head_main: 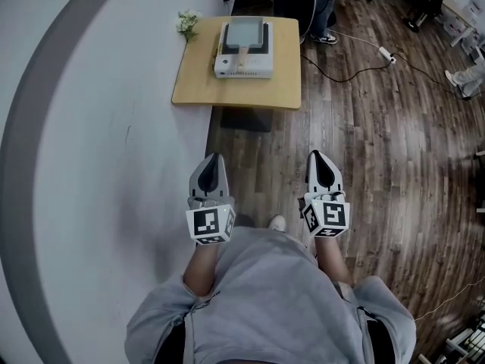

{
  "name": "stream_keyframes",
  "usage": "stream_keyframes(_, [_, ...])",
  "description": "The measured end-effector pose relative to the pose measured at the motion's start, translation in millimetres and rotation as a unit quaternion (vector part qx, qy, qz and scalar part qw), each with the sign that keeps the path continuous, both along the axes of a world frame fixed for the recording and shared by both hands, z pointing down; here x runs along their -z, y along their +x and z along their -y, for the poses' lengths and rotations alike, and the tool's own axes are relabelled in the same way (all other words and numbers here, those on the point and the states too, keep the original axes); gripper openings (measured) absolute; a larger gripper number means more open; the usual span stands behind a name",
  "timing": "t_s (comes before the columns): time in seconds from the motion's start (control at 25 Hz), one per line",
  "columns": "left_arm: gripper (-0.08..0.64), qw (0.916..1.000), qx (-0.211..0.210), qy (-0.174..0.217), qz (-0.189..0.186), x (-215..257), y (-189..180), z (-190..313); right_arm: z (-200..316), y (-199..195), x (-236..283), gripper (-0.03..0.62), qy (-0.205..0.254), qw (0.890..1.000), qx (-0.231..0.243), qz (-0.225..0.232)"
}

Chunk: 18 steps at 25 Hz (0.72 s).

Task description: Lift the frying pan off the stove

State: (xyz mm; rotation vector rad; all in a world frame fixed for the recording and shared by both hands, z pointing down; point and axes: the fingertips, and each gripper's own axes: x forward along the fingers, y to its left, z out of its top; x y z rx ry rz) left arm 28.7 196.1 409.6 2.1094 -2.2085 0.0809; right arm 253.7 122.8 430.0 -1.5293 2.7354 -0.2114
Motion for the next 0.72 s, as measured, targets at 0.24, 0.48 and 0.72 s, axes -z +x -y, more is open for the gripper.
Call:
stream_keyframes(0.24, [0.002, 0.9999, 0.003, -0.010, -0.001, -5.7, 1.0, 9.1, 9.3, 3.1, -6.9, -0.002, -0.010, 1.000, -0.001, 0.002])
stream_keyframes(0.48, [0.002, 0.9999, -0.006, -0.009, -0.011, -13.4, -14.5, 36.9, 31.7, -8.2, -7.8, -0.002, -0.009, 1.000, -0.013, -0.007])
stream_keyframes(0.72, [0.002, 0.9996, -0.022, 0.001, -0.017, -11.3, -47.4, 81.8, 70.1, -32.1, -3.7, -0.002, -0.005, 0.999, -0.037, -0.014])
